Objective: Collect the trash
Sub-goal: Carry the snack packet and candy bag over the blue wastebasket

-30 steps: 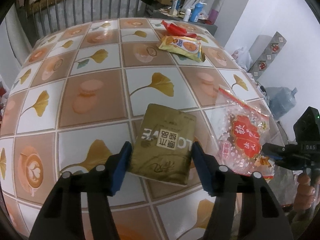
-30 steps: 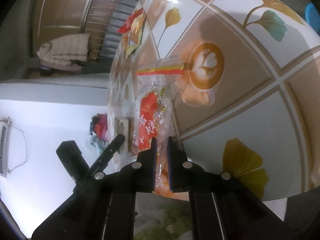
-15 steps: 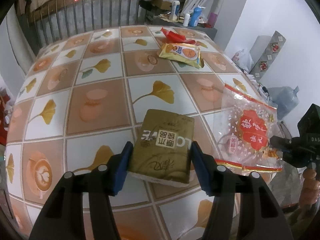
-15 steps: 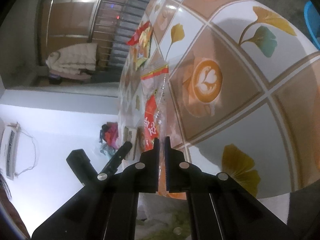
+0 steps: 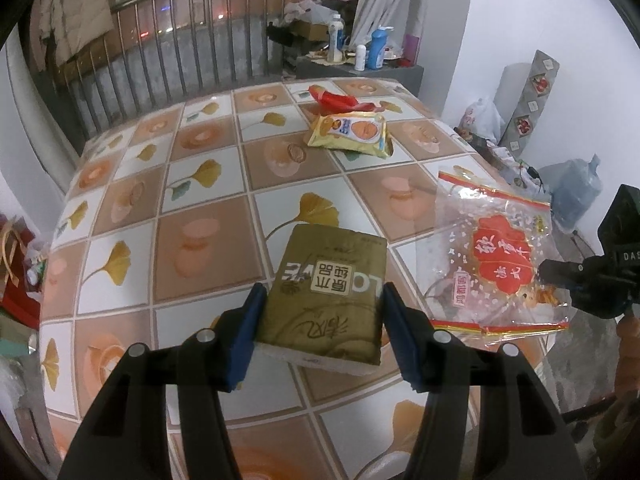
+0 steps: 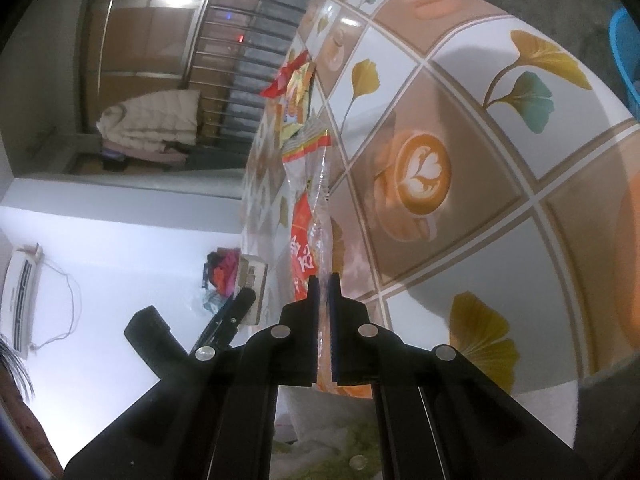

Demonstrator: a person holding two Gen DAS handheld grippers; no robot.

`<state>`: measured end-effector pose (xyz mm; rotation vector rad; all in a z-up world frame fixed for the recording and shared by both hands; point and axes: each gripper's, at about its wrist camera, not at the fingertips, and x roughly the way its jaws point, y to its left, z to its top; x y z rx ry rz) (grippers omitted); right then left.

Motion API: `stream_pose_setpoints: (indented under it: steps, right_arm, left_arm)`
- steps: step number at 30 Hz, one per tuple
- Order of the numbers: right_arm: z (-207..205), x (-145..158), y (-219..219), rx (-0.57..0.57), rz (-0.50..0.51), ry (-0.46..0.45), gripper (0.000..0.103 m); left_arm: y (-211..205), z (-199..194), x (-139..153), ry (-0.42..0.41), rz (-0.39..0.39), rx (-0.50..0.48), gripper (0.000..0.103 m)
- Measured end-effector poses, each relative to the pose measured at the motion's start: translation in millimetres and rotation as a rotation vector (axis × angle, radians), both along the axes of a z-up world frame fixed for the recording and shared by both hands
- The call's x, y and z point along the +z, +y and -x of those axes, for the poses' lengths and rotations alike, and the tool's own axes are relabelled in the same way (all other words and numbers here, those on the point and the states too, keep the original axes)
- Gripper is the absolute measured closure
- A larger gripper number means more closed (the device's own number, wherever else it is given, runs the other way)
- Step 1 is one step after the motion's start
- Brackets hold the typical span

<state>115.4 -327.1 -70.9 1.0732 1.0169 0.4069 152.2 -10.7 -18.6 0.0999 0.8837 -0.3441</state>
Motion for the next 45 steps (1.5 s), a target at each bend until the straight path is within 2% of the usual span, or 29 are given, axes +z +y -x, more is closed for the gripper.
stream_pose_setpoints:
  steps: [11, 25, 37, 45]
  right_arm:
    - [-0.7, 7.1, -2.3, -0.003, 0.004, -0.021, 0.100]
    - [10.9, 12.4, -9.4, -0.024, 0.002, -0.050, 0.100]
    - [20.9, 20.4, -20.9, -0.064, 0.003, -0.081, 0.100]
    - [41.9, 33.5, -57.1, -0.176, 0.005, -0.139, 0.100]
  left_arm:
    - [-3.5, 8.2, 11.4, -0.064, -0.044, -0.008, 0.046]
    - [-6.7, 15.6, 20.0, -0.096, -0.047, -0.018, 0.050]
    - [-5.0, 21.1, 34.9, -0.131, 0.017, -0.027, 0.052]
    - [-28.0, 12.8, 63.0, -0.172, 0.071, -0.110, 0.052]
